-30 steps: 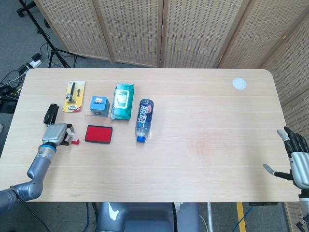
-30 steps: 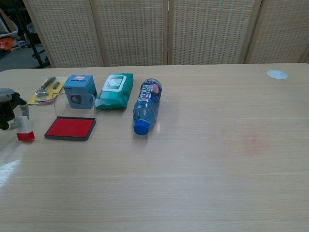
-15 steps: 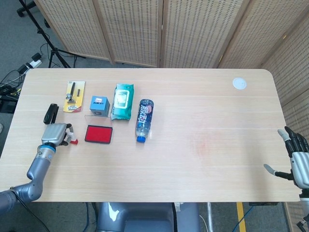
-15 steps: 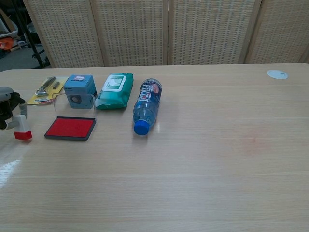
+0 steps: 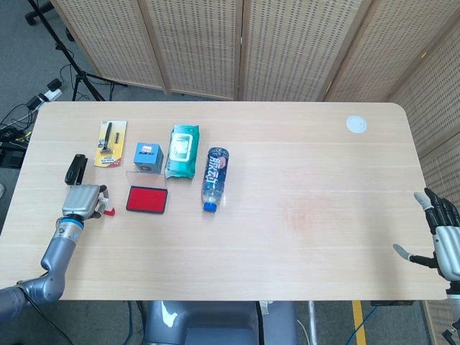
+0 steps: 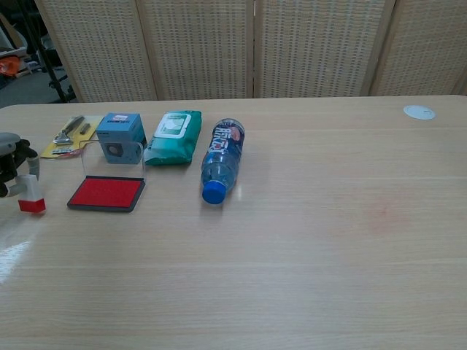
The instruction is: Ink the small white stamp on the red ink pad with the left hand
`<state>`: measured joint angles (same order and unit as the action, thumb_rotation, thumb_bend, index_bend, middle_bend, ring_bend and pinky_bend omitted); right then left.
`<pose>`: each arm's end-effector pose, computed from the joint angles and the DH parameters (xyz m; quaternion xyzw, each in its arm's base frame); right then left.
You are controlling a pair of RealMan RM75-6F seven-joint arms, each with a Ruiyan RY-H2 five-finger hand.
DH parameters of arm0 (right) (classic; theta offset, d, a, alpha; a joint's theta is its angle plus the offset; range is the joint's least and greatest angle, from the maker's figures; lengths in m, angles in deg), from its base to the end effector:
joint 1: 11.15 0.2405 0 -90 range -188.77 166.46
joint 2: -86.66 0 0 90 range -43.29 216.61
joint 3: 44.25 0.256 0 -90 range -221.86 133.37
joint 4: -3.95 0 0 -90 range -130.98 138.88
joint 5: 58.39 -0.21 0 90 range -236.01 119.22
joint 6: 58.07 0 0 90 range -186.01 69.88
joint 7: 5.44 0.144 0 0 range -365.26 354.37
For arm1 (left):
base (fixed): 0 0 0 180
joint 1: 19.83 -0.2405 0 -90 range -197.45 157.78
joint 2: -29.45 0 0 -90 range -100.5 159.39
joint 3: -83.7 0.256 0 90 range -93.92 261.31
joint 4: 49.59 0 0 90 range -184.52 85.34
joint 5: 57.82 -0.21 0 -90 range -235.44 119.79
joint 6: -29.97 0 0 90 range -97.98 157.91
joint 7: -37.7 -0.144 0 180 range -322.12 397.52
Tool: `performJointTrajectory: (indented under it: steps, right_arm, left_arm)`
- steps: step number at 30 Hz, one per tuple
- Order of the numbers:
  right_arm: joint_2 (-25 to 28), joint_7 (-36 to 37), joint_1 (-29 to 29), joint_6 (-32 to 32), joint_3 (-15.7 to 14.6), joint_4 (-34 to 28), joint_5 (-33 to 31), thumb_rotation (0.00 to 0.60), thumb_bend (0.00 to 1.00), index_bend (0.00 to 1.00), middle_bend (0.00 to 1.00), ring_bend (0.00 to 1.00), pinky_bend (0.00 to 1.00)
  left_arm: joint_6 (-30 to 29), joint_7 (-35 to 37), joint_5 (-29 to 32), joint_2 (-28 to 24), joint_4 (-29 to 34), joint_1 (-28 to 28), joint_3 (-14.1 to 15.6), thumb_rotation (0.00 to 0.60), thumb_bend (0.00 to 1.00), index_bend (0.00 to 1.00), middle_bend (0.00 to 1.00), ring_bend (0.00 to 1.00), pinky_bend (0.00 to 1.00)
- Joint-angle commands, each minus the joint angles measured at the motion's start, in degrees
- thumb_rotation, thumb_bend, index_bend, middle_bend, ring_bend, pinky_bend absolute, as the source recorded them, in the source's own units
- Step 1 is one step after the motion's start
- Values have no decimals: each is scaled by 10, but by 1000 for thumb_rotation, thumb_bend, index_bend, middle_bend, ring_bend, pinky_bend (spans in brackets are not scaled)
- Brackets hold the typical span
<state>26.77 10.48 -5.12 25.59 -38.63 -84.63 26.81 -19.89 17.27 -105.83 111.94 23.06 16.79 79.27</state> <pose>-0.3231 -0.1991 0.1957 0.5569 -0.4160 0.4447 0.5649 -0.2978 0.3487 0.0372 -0.6772 -0.4516 -0.1975 0.5463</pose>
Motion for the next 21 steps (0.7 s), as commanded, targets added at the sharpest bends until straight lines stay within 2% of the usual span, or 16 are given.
performJointTrajectory:
  steps: [1, 14, 21]
  right_arm:
    - [0, 0, 0, 0, 0, 0, 0, 600, 0, 0, 0, 0, 0]
    - [1, 1, 0, -1, 0, -2, -2, 600, 0, 0, 0, 0, 0]
    - [2, 2, -1, 0, 0, -3, -1, 600, 0, 0, 0, 0, 0]
  left_arm:
    - [1, -3, 1, -1, 1, 0, 0, 600, 424, 496, 971, 1000, 988]
    - [3, -18, 8, -3, 6, -3, -1, 600, 397, 478, 971, 1000, 989]
    - [6, -18, 6, -20, 26, -6, 0, 600, 363, 436, 970, 1000, 989]
